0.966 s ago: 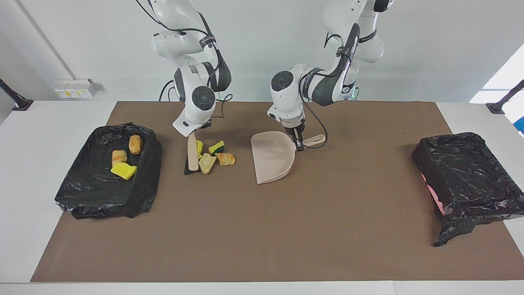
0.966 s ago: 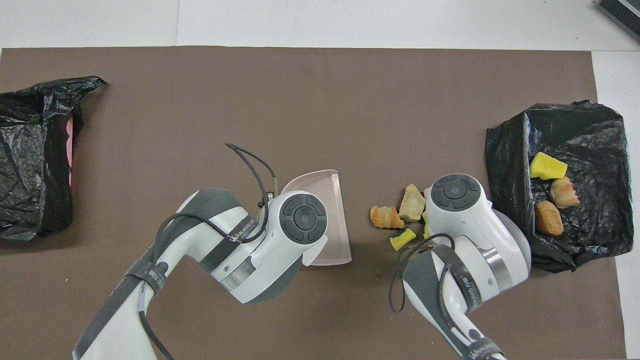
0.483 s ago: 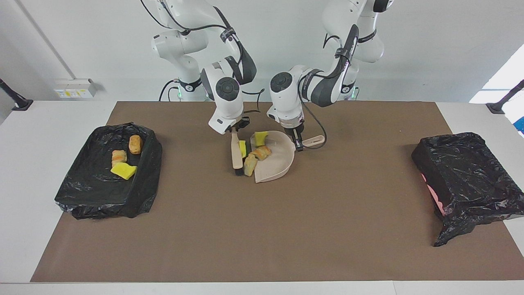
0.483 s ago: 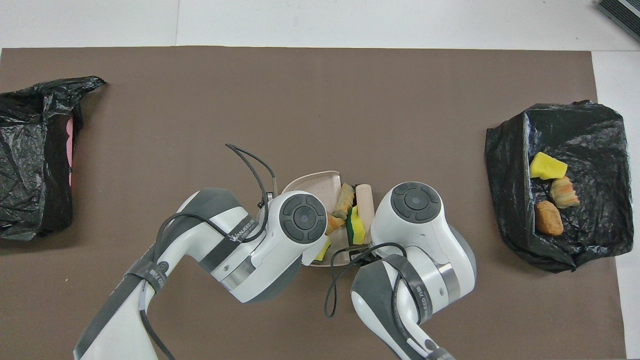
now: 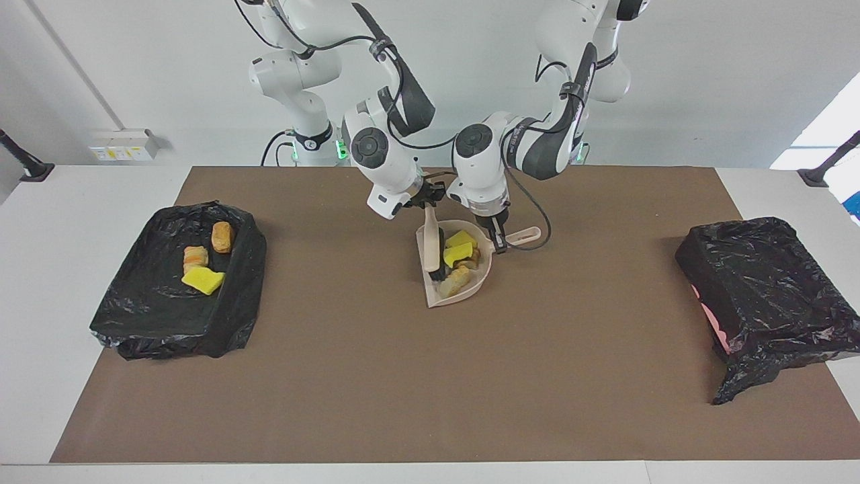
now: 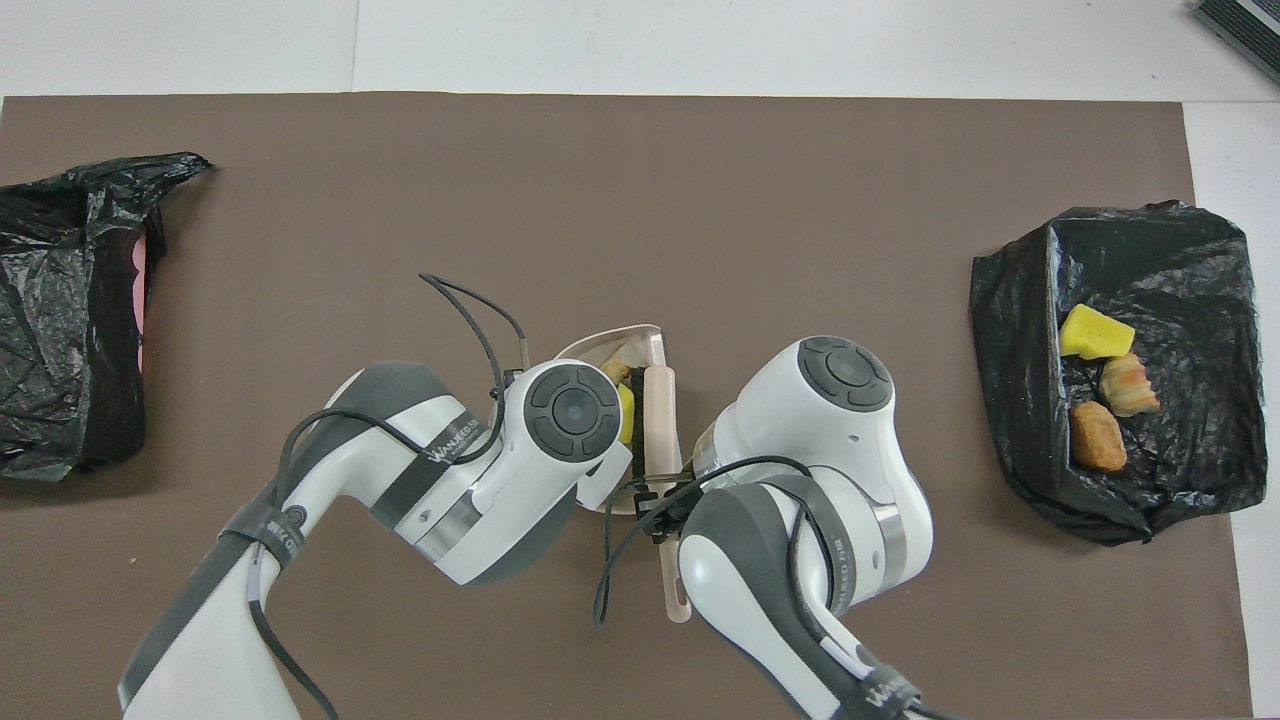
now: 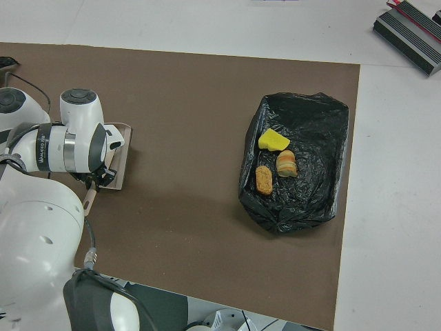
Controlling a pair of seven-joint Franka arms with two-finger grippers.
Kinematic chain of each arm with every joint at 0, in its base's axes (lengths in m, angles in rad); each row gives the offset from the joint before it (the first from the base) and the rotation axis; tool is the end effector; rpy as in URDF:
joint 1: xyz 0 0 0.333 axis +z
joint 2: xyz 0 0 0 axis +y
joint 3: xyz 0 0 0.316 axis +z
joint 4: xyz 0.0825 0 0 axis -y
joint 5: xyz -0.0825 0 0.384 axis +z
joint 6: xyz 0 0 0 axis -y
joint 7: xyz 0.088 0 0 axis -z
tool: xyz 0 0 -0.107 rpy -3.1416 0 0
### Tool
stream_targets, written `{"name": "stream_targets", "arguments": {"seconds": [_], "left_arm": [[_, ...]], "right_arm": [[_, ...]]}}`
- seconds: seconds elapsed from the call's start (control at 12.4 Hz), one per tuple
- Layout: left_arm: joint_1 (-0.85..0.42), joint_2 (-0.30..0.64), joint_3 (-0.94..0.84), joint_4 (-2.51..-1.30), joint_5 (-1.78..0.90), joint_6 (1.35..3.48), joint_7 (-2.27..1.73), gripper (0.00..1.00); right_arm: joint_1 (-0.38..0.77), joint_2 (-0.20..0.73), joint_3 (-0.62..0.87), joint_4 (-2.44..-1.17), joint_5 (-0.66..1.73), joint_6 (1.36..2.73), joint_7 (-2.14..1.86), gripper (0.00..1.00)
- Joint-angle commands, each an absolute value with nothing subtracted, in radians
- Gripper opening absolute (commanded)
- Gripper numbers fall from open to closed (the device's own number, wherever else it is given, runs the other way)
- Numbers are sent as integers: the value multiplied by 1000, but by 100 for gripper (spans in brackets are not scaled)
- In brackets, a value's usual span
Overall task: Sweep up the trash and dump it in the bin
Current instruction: 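Sweep the remaining scraps into the dustpan with the right gripper's brush, then brush the scraps deeper into the dustpan with the right gripper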
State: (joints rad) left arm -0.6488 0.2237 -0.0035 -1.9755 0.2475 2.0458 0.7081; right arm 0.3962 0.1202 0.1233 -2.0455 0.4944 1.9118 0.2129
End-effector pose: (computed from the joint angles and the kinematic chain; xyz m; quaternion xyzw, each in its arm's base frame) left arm 0.4701 -0.3421 0.3460 -0.7286 0.6726 0.0789 0.1026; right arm 0.4587 0.3001 0.3723 -0.9657 -0.0381 0.1956 0.1666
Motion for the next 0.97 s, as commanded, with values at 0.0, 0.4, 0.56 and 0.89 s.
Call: {"name": "stream_targets", "arguments": {"seconds": [0.0, 0.4, 0.56, 0.89], "left_arm": [[-609, 226, -2, -1999, 259, 2088, 771, 0], [-506, 184, 2, -1985, 258, 2082, 929, 0], [-492, 172, -2, -1990, 256, 2085, 960, 0], [-502, 138, 2, -2081, 256, 2132, 959, 0]], "right_arm": [[302, 14, 115, -2025, 485, 1778, 169, 0], [348, -116, 129, -2064, 268, 1632, 316, 0], [387, -108, 129, -2149, 194, 1719, 316, 0], [394, 34, 129, -2177, 104, 1879, 313, 0]]}}
